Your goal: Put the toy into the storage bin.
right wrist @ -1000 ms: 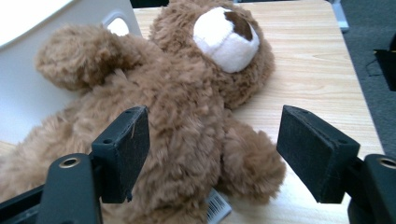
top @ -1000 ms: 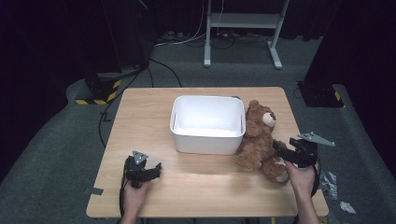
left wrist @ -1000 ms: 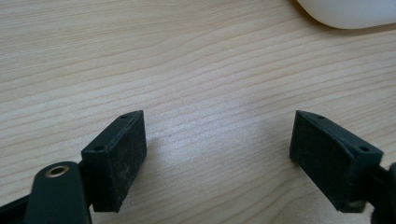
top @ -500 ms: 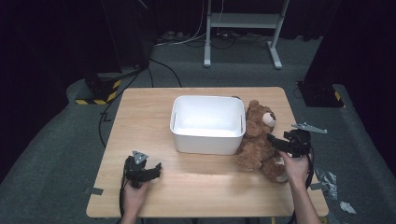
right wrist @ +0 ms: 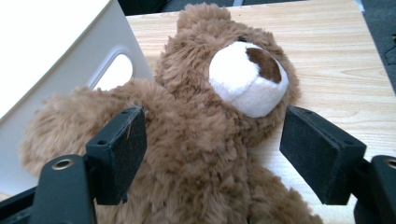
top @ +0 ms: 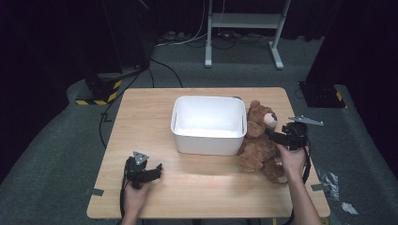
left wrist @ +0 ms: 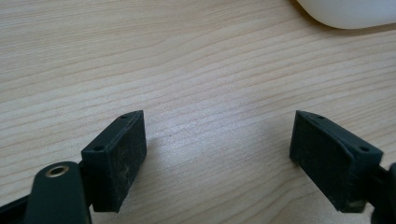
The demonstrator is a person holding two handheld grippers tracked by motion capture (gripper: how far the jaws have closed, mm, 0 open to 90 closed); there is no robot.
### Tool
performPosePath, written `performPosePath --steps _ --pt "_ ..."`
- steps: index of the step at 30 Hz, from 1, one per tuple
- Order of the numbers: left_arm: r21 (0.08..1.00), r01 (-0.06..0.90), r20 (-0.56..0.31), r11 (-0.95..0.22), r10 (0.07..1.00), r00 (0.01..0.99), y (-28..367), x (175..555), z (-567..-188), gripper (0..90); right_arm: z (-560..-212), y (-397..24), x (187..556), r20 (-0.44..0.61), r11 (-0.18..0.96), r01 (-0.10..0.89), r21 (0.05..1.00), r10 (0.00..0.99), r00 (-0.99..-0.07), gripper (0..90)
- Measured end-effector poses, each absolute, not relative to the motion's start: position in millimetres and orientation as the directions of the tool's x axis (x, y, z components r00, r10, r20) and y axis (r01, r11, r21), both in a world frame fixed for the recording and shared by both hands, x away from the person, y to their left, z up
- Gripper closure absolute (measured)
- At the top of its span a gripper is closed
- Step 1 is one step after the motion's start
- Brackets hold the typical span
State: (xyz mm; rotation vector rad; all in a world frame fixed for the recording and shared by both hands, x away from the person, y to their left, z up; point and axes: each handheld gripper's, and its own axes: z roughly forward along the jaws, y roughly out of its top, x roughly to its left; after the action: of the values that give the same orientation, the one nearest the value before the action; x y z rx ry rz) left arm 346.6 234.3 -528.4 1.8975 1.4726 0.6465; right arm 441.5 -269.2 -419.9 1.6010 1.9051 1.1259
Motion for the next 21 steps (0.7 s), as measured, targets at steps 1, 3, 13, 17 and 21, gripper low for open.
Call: performPosePath --steps 1,3,13,17,21 --pt "0.740 0.652 -0.005 -0.164 0.968 0.250 234.2 346.7 -528.4 18.7 -420.1 -268.7 443.0 0.193 0.009 0.625 0.781 0.948 -0.255 22.6" --pt "0.741 0.652 -0.009 -0.160 0.969 0.247 233.9 346.7 -528.5 18.7 -420.8 -268.1 447.6 0.199 0.006 0.635 0.773 0.947 -0.250 22.5" --pt "0.741 0.652 -0.009 -0.160 0.969 0.247 233.9 346.7 -528.6 18.7 -423.6 -266.1 465.6 0.199 -0.010 0.660 0.751 0.957 -0.213 21.7" --pt "0.741 0.652 -0.009 -0.160 0.969 0.247 233.9 346.6 -528.5 18.7 -425.9 -263.8 472.4 0.206 -0.018 0.671 0.741 0.958 -0.202 21.0" --pt "0.741 0.652 -0.009 -0.159 0.969 0.247 233.8 346.6 -528.5 18.7 -431.6 -262.3 478.0 0.226 -0.034 0.694 0.720 0.956 -0.188 19.7"
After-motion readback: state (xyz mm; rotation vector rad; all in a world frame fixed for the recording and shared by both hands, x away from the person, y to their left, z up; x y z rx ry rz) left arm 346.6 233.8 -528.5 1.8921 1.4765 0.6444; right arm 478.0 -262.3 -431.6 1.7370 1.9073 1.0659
